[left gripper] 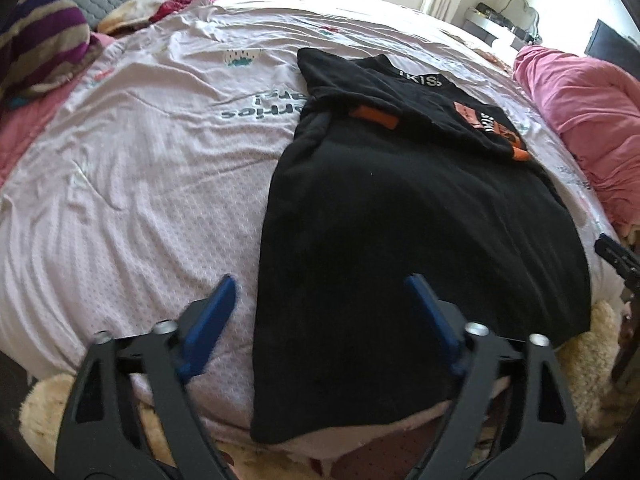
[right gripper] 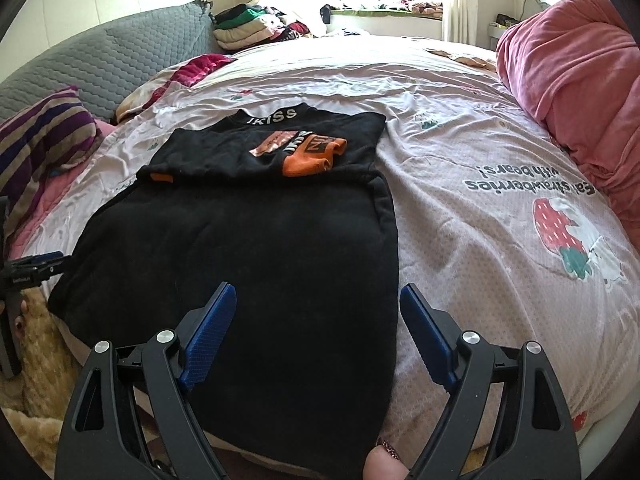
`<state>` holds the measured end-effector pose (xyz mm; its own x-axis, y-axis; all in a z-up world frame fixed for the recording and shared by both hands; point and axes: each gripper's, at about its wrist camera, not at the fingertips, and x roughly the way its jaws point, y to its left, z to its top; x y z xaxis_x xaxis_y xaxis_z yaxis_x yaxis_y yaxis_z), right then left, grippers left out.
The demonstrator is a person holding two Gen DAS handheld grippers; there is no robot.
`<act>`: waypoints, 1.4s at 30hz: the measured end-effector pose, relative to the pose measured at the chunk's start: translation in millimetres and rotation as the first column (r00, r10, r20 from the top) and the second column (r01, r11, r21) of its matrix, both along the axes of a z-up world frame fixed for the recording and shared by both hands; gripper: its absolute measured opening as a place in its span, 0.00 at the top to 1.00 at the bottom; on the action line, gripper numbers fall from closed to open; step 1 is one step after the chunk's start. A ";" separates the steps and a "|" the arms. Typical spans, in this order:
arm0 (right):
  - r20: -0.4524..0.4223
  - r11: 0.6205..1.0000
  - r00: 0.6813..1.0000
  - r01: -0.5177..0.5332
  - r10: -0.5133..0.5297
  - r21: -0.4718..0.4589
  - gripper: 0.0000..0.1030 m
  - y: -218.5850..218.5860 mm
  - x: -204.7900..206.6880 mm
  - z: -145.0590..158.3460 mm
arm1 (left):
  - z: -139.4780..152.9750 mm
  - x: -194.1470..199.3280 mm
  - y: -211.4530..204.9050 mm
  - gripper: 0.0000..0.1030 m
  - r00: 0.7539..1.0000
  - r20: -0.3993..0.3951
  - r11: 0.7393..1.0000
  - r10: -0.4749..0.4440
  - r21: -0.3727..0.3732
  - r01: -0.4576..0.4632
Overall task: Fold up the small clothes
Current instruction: 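Lower both tools onto the hem edge and close them on it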
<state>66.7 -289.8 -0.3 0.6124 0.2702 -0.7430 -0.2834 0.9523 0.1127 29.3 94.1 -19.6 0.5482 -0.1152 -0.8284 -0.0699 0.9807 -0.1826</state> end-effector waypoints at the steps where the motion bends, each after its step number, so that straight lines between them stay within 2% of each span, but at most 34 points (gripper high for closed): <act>1: -0.004 1.000 1.000 -0.002 0.002 -0.003 0.20 -0.8 -1.9 -1.3 | -0.6 -1.4 0.4 0.41 1.000 -0.003 1.000 -0.004 -0.014 0.004; 4: -0.013 1.000 1.000 -0.006 0.006 -0.008 0.20 -2.7 -5.7 -5.0 | -4.0 -4.9 2.4 0.50 1.000 -0.016 0.999 -0.011 -0.045 0.010; 6: -0.020 1.000 1.000 -0.004 0.004 -0.007 0.20 -4.1 -7.5 -7.4 | -7.0 -6.2 4.2 0.52 1.000 -0.025 0.999 -0.010 -0.051 0.009; 12: -0.050 1.000 0.999 -0.005 0.005 -0.003 0.20 -10.0 -16.1 -15.8 | -13.2 -8.3 13.2 0.48 0.998 -0.057 0.997 0.035 -0.063 -0.038; 21: -0.122 0.999 0.992 -0.013 0.018 0.037 0.20 -21.8 -30.1 -32.3 | -19.6 -15.1 -2.0 0.51 0.996 -0.077 0.996 -0.053 -0.074 0.047; 24: -0.150 0.998 0.988 -0.014 0.024 0.067 0.26 -27.8 -33.6 -37.9 | -20.6 -17.2 -3.2 0.52 0.995 -0.082 0.996 -0.059 -0.065 0.054; 28: -0.168 0.996 0.985 -0.023 0.036 0.081 0.27 -30.7 -35.8 -41.1 | -21.6 -16.5 -2.2 0.52 0.994 -0.089 0.996 -0.060 -0.064 0.054; 30: -0.177 0.996 0.983 -0.027 0.041 0.084 0.38 -32.0 -36.9 -42.5 | -22.0 -16.8 -3.2 0.52 0.994 -0.092 0.997 -0.062 -0.059 0.056; 36: -0.198 0.994 0.978 -0.047 0.065 0.095 0.53 -34.5 -42.7 -47.5 | -24.4 -15.1 -4.4 0.51 0.993 -0.099 0.997 -0.064 -0.060 0.058; 40: -0.214 0.994 0.973 -0.069 0.085 0.083 0.57 -31.0 -48.2 -54.0 | -25.4 -14.3 -4.6 0.47 0.992 -0.106 0.996 -0.070 -0.063 0.063; 41: -0.211 0.995 0.974 -0.074 0.088 0.071 0.68 -30.1 -49.6 -53.9 | -25.8 -13.5 -5.5 0.46 0.992 -0.107 0.996 -0.071 -0.062 0.065; 42: -0.206 0.995 0.974 -0.080 0.092 0.067 0.83 -29.8 -50.8 -52.6 | -26.2 -13.0 -6.2 0.45 0.991 -0.109 0.996 -0.073 -0.060 0.067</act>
<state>15.9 -319.6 -52.9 0.4176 0.3613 -0.8337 -0.3287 0.9155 0.2321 16.3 87.9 -45.7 0.4419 -0.1981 -0.8749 -0.0242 0.9723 -0.2324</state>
